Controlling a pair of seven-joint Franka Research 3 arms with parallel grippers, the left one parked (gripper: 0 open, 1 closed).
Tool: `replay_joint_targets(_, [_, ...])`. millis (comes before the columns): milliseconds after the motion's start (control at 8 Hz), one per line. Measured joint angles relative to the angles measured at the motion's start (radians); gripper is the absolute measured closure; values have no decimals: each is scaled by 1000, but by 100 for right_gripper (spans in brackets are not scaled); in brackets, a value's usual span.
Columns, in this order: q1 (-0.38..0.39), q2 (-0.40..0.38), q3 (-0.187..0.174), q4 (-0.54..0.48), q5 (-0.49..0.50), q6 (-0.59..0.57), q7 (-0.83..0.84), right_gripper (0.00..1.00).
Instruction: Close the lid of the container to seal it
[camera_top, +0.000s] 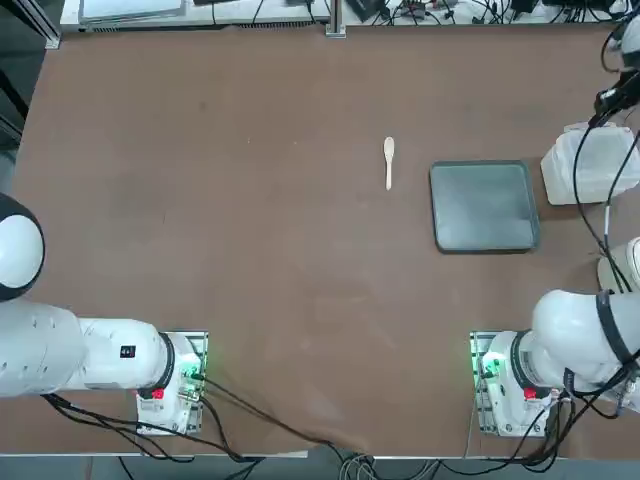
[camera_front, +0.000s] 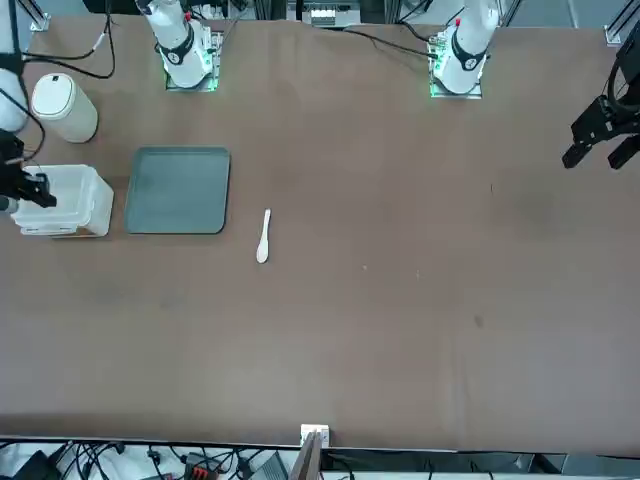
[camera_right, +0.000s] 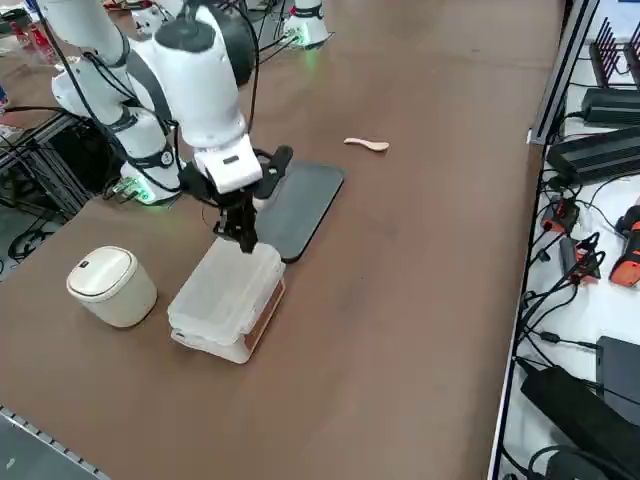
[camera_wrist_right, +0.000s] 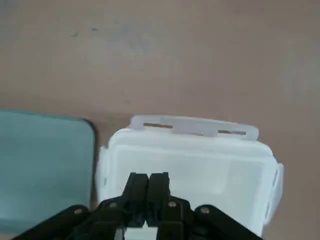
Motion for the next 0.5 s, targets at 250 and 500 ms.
replay_joint_targets(250, [26,-41,1,84,58,-167,-1,98])
replay_joint_targets(500, [76,-77,1,176,92,-329,67,98])
